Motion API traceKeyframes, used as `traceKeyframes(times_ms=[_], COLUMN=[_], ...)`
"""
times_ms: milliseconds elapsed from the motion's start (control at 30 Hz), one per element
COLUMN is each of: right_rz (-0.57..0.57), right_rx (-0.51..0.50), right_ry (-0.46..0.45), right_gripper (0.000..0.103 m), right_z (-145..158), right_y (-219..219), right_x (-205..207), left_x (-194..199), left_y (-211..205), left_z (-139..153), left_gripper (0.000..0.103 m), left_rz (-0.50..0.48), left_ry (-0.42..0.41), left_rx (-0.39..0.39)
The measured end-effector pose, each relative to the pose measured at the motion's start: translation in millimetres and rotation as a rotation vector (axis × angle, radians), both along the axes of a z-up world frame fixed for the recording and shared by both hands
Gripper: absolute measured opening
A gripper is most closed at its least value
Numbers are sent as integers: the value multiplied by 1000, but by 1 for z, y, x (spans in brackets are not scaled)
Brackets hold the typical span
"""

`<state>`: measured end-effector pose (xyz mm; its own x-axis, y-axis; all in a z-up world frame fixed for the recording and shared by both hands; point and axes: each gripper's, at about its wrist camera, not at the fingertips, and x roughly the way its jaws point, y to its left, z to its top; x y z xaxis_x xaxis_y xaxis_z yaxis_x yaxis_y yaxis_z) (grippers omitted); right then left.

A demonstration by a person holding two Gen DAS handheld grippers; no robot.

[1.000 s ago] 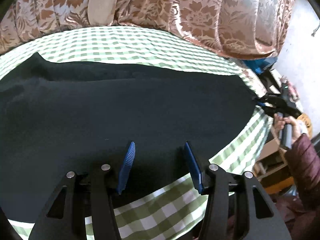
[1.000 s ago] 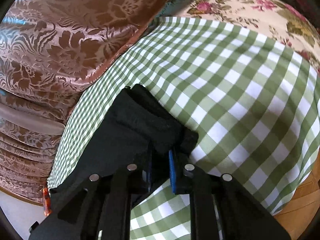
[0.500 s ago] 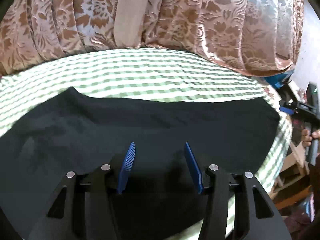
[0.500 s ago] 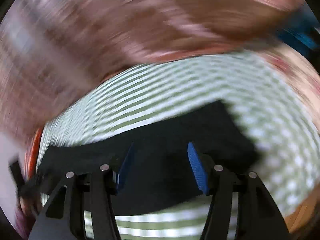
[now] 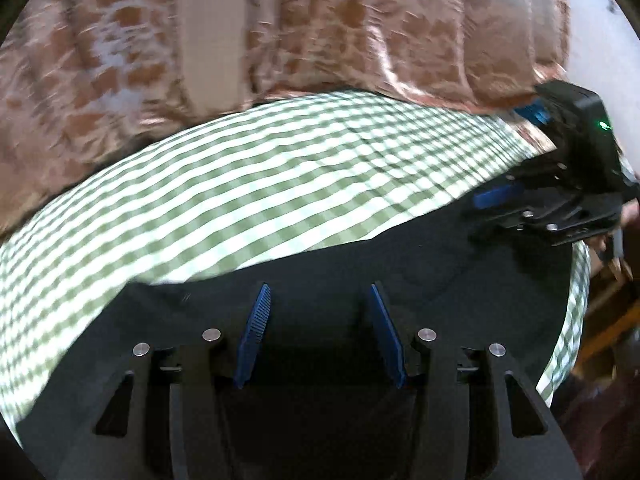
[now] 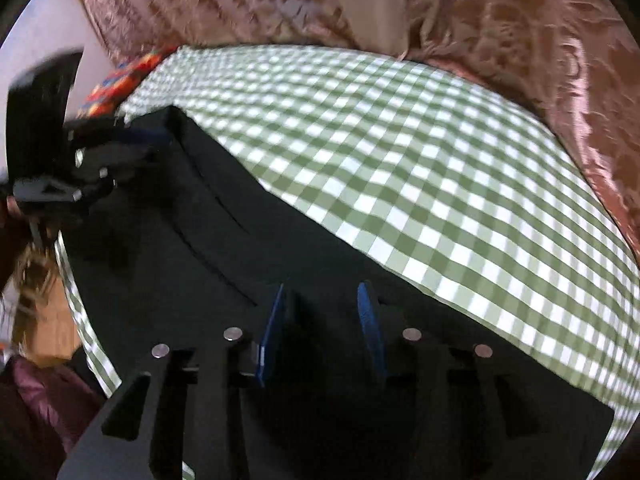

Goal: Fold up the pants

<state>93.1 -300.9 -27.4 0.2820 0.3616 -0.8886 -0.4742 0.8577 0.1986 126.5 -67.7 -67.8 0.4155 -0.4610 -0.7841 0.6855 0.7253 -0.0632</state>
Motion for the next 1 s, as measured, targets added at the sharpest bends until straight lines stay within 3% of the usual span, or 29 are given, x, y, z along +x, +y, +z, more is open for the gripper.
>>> traceKeyframes(times_ms=[200, 300, 333, 367, 433, 533, 667, 800, 900, 967, 1000], right_rz=[75, 101, 107, 118, 117, 78, 2, -12, -70, -118, -149], right_rx=[-26, -70, -88, -109, -120, -123, -101, -131, -99, -39, -10], right_ry=[46, 37, 31, 21, 1, -50, -80, -68, -63, -49, -44], right_gripper=[36, 15, 8, 7, 5, 5, 5, 5, 8, 20, 36], right_z=[-15, -18, -18, -18, -14, -7, -3, -20, -26, -24, -21], right_y=[3, 8, 8, 10, 10, 9, 2, 8, 5, -5, -11], right_x=[5, 4, 3, 1, -2, 0, 13, 22, 23, 20, 19], left_x=[13, 16, 16, 15, 15, 16, 27, 33, 39, 37, 35], left_y=[-30, -36, -36, -37, -36, -33, -27, -35, -33, -29, -20], left_z=[-19, -31, -32, -33, -32, -28, -17, -27, -32, -29, -24], left_gripper=[50, 50, 46, 39, 18, 9, 8, 8, 13, 24, 39], left_rz=[-209, -253, -265, -273, -274, -243, -148, -115, -30, 2, 35], left_ry=[74, 107, 110, 104, 93, 60, 31, 34, 56, 74, 85], left_rx=[87, 113, 116, 124, 117, 89, 7, 39, 5, -25, -64])
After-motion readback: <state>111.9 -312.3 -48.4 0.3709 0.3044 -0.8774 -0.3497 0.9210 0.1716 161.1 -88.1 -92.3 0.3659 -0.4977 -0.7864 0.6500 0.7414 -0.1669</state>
